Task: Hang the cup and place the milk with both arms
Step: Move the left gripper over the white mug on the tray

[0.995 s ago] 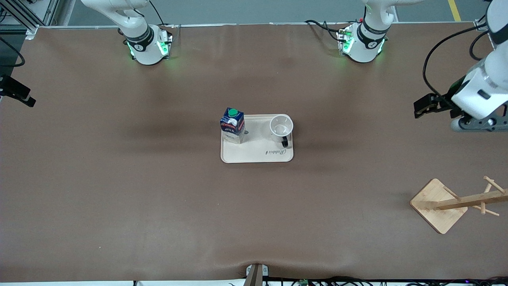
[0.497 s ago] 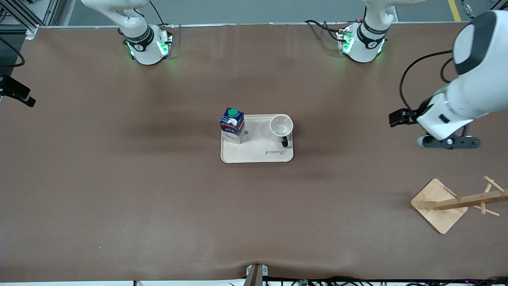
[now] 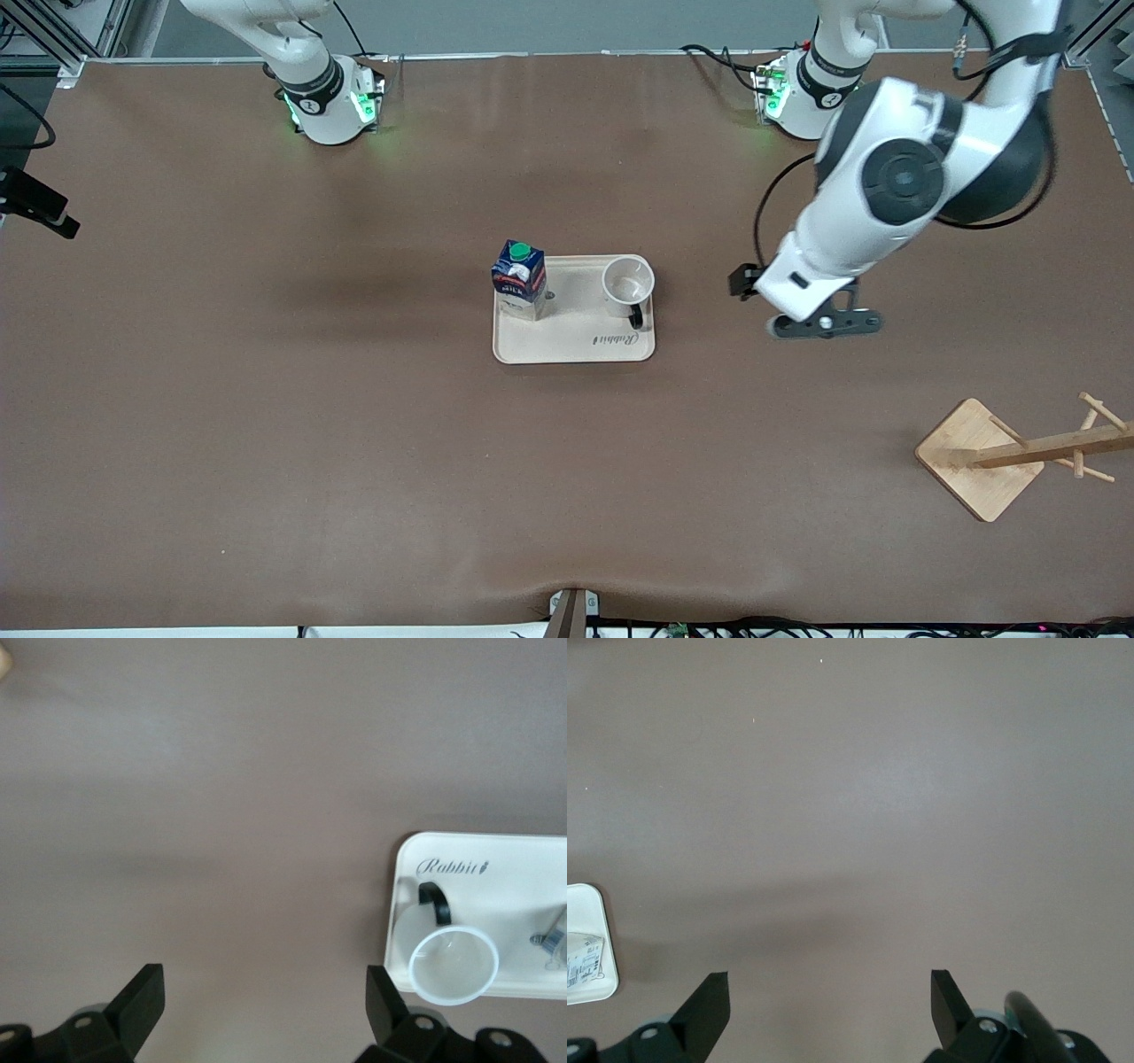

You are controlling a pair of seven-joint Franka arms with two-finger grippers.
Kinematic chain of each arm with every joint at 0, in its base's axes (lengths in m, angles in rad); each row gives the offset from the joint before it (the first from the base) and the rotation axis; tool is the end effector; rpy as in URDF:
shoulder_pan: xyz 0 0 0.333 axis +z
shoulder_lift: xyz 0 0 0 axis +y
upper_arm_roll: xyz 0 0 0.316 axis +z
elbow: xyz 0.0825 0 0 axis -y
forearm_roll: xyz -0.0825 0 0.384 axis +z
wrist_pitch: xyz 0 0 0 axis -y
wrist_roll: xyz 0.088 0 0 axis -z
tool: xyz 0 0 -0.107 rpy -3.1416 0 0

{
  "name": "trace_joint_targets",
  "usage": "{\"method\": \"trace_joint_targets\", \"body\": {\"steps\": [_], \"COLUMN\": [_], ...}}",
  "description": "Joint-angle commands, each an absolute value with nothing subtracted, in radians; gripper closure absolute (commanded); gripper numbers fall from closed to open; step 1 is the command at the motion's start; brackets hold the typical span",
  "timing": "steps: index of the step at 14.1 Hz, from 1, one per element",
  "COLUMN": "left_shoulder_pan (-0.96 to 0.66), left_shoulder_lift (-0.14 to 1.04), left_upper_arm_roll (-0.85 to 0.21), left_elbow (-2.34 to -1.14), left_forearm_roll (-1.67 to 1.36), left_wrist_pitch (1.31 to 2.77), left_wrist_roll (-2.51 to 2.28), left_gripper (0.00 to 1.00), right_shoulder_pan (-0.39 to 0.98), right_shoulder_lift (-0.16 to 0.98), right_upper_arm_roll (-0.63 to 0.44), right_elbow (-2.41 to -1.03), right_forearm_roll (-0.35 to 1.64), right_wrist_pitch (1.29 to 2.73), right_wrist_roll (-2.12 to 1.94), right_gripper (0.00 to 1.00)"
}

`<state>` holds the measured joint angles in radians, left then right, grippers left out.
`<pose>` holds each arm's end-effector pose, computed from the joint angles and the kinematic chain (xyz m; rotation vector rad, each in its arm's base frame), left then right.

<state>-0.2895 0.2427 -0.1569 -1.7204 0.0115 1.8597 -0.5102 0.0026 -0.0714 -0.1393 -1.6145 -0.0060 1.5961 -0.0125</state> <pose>0.5612 -0.2602 0.4355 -3.1138 -0.0975 0.1582 0.5296 -0.0764 0.6446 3.1345 -0.1948 0.0824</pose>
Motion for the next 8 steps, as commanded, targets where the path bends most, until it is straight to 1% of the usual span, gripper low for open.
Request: {"method": "trace_joint_targets", "body": {"steps": [1,3,6,8], "left_shoulder_pan": [-0.331,-0.386,-0.449,-0.491], "left_shoulder_lift": [0.222,0.225,0.232,0.245], "left_upper_arm_roll": [-0.153,-0.153,-0.153,-0.153], "left_elbow": [-1.865,-1.936,-2.002,-2.054], "left_forearm_roll": [-0.002,-0.002,-0.002,-0.002], "left_wrist_pitch": [2.020,2.106,2.192,2.281], "left_wrist_roll": [-0.602,-0.691,-0.827,-0.882], "left_gripper": [0.00,0.00,0.00,0.00], "right_shoulder_pan": [-0.018,-0.018,-0.018,-0.018], "right_shoulder_lift": [-0.078,-0.078,-0.078,-0.078], "right_upper_arm_roll": [-0.126,-0.127,-0.127,-0.126], "right_elbow": [-1.609,-1.609,-1.609,-1.609], "right_forearm_roll": [0.014,0.014,0.014,0.014], "right_wrist_pitch": [1.586,1.586,1.586,1.586], "right_wrist_roll": [-0.008,-0.006,-0.008,-0.006], "right_gripper": [0.00,0.00,0.00,0.00]}}
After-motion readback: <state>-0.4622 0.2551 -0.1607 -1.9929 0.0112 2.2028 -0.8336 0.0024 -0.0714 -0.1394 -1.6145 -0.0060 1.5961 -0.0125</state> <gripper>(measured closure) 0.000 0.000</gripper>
